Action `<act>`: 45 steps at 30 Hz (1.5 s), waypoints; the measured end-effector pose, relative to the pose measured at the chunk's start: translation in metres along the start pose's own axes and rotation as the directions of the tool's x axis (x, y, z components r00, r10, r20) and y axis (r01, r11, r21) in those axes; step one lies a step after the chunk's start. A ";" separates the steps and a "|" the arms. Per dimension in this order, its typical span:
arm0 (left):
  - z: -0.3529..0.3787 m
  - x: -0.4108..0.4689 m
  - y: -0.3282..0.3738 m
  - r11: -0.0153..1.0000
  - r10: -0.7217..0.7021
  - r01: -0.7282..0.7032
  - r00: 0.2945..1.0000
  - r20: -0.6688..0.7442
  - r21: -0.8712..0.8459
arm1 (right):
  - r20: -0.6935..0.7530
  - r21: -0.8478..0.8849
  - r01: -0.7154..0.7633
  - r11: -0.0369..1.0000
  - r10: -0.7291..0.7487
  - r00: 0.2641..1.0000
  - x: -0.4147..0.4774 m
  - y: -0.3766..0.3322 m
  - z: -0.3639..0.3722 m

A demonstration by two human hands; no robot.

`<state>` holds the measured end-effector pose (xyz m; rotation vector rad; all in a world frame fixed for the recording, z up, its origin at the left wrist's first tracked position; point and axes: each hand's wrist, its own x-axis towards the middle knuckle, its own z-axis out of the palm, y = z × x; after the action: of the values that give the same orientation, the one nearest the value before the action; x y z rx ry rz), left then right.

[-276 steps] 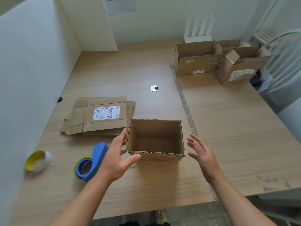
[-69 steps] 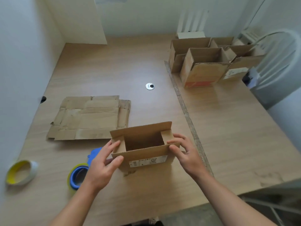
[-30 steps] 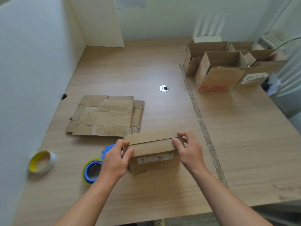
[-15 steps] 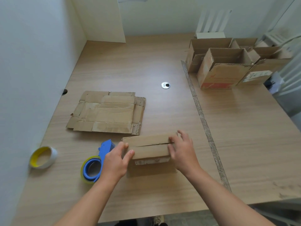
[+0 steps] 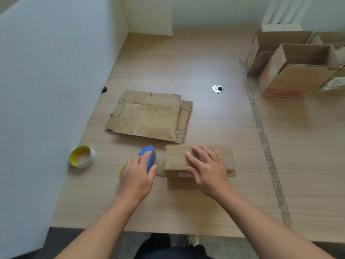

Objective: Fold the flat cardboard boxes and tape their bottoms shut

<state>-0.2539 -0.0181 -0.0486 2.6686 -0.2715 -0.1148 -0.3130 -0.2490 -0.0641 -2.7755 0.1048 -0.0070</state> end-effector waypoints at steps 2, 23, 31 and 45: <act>-0.001 -0.005 -0.016 0.981 -0.082 0.066 0.993 0.085 0.182 | 0.001 0.043 -0.004 0.999 0.004 1.000 0.000 -0.001 0.000; 0.023 0.005 -0.022 0.972 -0.208 0.190 0.969 0.132 0.141 | 0.012 0.134 -0.011 0.991 0.009 1.000 0.003 0.001 -0.002; -0.051 0.011 -0.019 0.964 0.263 -0.263 0.965 0.010 0.047 | 0.079 0.436 -0.132 0.890 0.108 0.991 0.010 0.002 -0.023; -0.044 0.039 0.044 0.538 0.777 -0.838 0.537 0.328 0.095 | 0.174 0.829 -0.172 0.533 0.047 0.984 0.013 0.022 -0.059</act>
<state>-0.2177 -0.0462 0.0096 2.4344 -1.6953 -0.1168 -0.3030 -0.2914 -0.0165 -1.7601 0.1855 0.1264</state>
